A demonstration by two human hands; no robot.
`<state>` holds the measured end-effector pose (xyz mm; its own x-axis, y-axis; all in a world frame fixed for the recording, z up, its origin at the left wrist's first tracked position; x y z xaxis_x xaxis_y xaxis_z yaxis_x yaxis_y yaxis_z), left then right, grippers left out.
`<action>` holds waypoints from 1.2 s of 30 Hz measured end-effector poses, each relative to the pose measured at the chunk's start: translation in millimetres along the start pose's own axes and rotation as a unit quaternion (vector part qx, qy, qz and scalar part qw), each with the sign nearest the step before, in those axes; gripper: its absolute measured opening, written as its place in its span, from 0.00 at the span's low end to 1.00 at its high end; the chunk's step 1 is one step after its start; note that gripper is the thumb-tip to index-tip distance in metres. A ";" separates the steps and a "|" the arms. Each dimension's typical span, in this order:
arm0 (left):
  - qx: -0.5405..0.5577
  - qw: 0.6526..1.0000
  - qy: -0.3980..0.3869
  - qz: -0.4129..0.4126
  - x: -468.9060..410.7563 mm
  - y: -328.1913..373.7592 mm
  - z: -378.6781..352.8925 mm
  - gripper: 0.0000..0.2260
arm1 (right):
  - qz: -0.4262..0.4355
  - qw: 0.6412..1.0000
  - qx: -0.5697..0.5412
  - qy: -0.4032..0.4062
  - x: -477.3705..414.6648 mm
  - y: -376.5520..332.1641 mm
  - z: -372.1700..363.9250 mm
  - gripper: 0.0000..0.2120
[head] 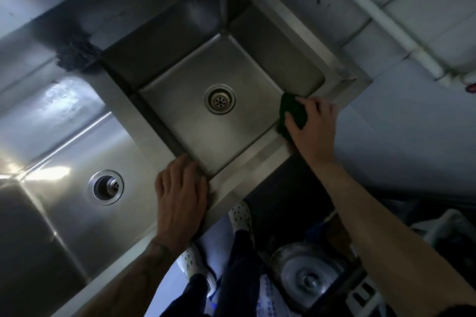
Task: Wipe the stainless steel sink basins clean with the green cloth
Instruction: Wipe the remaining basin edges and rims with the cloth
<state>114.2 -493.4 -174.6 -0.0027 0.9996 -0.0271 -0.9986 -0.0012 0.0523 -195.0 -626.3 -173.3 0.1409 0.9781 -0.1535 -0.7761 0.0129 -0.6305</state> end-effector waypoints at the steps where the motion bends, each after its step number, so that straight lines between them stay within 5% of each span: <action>1: 0.004 1.000 0.003 0.005 5.4 -5.2 -0.8 0.14 | -0.022 0.999 0.002 0.027 8.6 -6.9 -2.1 0.23; 4: 0.014 1.000 0.009 0.016 20.9 -16.8 -4.7 0.16 | -0.032 0.999 -0.021 0.014 72.6 -53.7 -30.9 0.25; 9: 0.013 0.999 0.012 0.037 46.4 -38.6 -3.9 0.19 | 0.150 0.979 -0.041 -0.134 138.0 -104.8 -59.9 0.23; 16: 0.001 0.998 -0.005 0.069 81.8 -83.6 -8.5 0.22 | -0.038 0.999 0.009 0.032 144.4 -109.6 -56.3 0.25; 21: 0.010 0.996 -0.036 0.078 99.2 -96.9 -17.0 0.22 | 0.072 0.994 -0.029 -0.078 227.1 -171.4 -102.4 0.25; 27: 0.018 0.996 -0.052 0.073 99.0 -97.1 -17.5 0.20 | 0.060 0.997 0.015 -0.054 188.3 -173.6 -102.6 0.24; 36: 0.018 0.995 -0.066 0.077 97.4 -96.8 -15.3 0.16 | 0.087 0.987 0.013 -0.138 132.8 -218.6 -166.2 0.24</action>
<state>209.7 -396.3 -197.6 -0.1457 0.9826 0.1147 -0.9845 -0.1555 0.0812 95.5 -533.8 -182.4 -0.1653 0.9853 -0.0429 -0.7897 -0.1583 -0.5927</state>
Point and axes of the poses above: each hand's wrist, its own x-axis away from the middle knuckle, its own z-axis out of the back of the hand, y = z × x, the point moved 7 cm from there along -x, towards the middle knuckle, and after that the axes turned 15 degrees about -x, right-handed, at the moved point
